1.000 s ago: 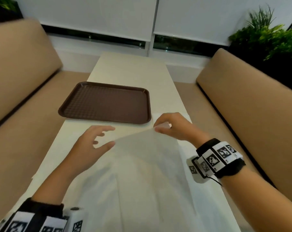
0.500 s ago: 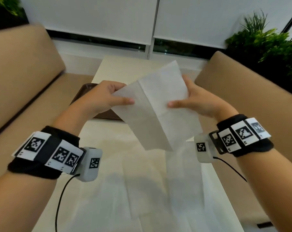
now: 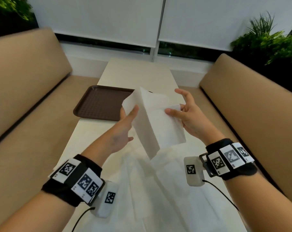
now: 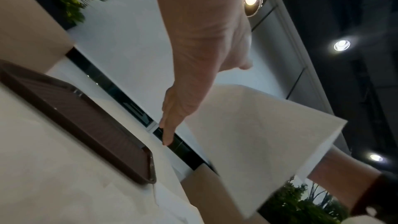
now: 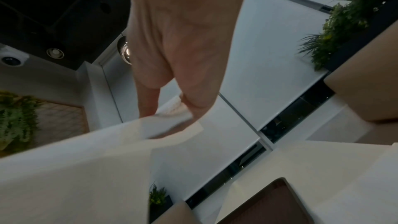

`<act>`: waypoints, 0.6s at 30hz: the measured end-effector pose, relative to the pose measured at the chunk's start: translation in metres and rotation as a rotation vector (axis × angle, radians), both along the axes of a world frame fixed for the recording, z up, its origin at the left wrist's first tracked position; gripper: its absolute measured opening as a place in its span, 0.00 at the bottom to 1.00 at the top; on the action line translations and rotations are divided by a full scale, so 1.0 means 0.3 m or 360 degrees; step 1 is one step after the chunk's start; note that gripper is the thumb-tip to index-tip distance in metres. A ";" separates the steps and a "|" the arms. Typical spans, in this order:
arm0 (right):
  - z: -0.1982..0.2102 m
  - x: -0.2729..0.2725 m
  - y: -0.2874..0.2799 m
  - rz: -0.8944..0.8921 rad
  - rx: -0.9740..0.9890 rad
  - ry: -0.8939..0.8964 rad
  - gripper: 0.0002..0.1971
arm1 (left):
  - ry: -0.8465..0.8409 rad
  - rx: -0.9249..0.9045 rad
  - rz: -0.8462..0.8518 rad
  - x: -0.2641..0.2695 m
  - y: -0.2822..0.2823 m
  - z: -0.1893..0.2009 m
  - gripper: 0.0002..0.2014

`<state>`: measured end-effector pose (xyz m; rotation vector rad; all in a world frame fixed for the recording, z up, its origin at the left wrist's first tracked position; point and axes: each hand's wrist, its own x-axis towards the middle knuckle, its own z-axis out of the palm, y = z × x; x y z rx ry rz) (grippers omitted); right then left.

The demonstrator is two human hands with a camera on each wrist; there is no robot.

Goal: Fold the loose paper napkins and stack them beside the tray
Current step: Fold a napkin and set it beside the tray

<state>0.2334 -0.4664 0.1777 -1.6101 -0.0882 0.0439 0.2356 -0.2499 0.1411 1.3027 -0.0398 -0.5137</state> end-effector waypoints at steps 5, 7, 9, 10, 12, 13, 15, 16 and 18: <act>-0.041 -0.020 0.066 0.0034 -0.0092 -0.0008 0.39 | 0.0174 -0.0480 -0.0223 -0.011 -0.045 0.022 0.42; -0.049 -0.025 0.075 0.0057 -0.0166 0.0004 0.39 | 0.0164 -0.0568 -0.0217 -0.015 -0.055 0.026 0.33; -0.044 -0.034 0.079 0.0079 -0.0315 -0.0008 0.41 | 0.0177 -0.0449 -0.0100 -0.009 -0.057 0.027 0.24; -0.034 -0.039 0.078 0.0056 -0.0447 -0.0038 0.42 | 0.0169 -0.0386 -0.0051 -0.004 -0.054 0.026 0.22; -0.004 -0.040 0.064 -0.0108 -0.0751 -0.0160 0.47 | 0.0110 -0.0307 -0.0029 0.008 -0.049 0.028 0.19; 0.013 -0.033 0.051 -0.0188 -0.0840 -0.0232 0.49 | 0.0078 -0.0273 -0.0052 0.009 -0.047 0.034 0.18; 0.057 -0.019 0.026 -0.0184 -0.0856 -0.0269 0.49 | 0.0025 -0.0187 -0.0159 0.007 -0.042 0.049 0.16; 0.075 -0.011 0.012 -0.0089 -0.0841 -0.0227 0.47 | 0.0011 -0.0120 -0.0220 0.007 -0.039 0.057 0.14; 0.089 0.002 -0.013 0.0193 -0.0758 -0.0079 0.43 | -0.0008 0.0007 -0.0306 0.009 -0.036 0.059 0.13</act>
